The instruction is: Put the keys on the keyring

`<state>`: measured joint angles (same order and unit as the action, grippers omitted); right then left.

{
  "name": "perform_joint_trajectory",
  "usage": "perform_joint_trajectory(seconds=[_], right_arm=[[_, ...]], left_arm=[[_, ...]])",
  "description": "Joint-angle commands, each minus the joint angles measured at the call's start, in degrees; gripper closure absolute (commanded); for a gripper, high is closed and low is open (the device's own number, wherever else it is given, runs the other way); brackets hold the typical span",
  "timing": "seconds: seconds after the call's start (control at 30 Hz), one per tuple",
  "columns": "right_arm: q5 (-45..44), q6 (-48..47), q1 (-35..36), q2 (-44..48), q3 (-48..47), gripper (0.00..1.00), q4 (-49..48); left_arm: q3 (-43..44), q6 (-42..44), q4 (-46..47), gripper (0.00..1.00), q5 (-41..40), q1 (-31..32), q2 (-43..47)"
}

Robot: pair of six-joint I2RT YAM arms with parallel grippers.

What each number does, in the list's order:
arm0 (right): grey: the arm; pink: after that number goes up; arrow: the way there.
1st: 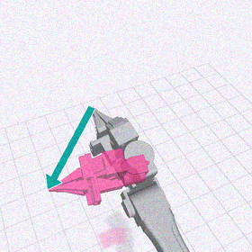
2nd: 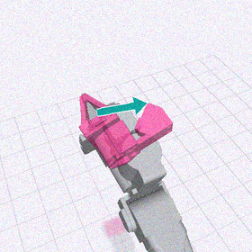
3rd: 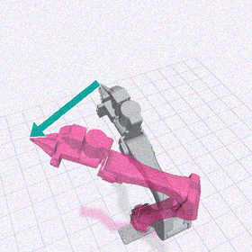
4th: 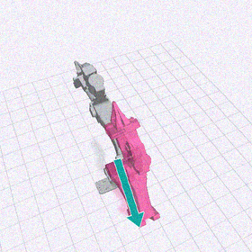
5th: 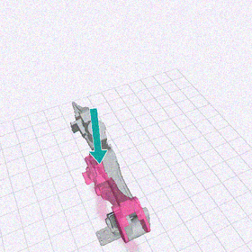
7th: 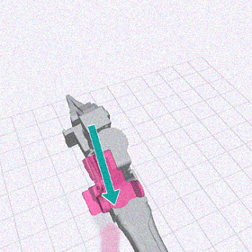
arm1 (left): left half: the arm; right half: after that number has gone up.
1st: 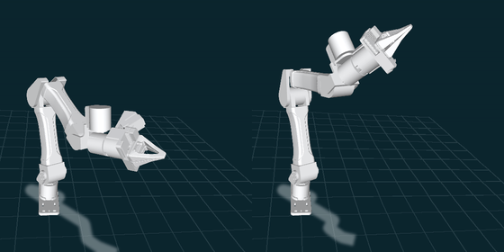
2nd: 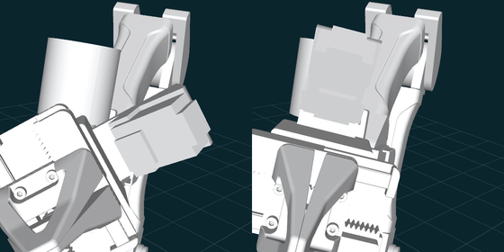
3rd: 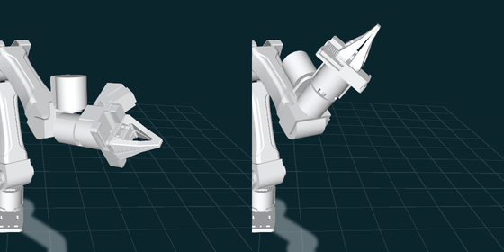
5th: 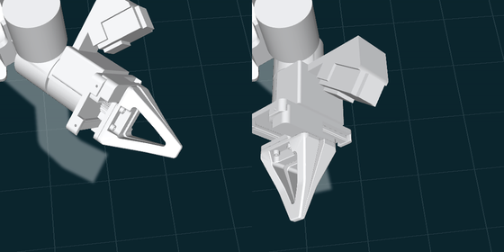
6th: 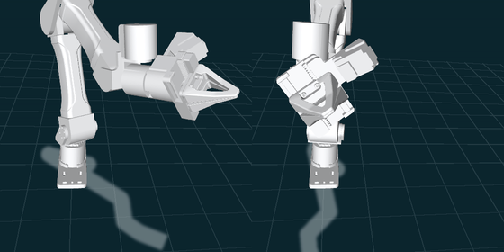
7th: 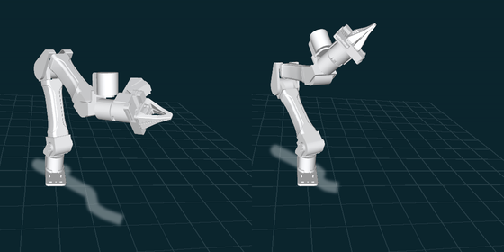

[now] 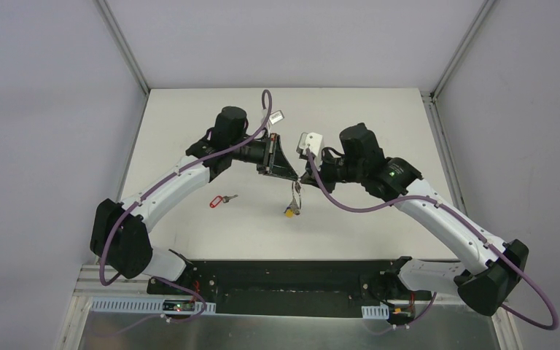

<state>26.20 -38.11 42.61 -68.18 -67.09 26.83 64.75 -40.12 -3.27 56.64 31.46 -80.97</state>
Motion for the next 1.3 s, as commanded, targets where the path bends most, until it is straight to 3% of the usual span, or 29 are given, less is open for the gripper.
perform_joint_trajectory(seconds=[0.0,0.5,1.27], right_arm=[[0.3,0.9,0.0,0.6,-0.9,1.0,-2.5],[1.0,0.8,-0.1,0.8,-2.0,1.0,-1.7],[4.3,0.0,-0.1,0.9,-0.9,1.0,-1.0]], left_arm=[[0.5,-0.4,2.0,1.0,2.4,0.6,-0.1],[1.6,4.0,-3.2,1.0,1.2,0.9,-0.2],[2.4,3.7,-2.7,1.0,1.3,1.3,-0.7]])
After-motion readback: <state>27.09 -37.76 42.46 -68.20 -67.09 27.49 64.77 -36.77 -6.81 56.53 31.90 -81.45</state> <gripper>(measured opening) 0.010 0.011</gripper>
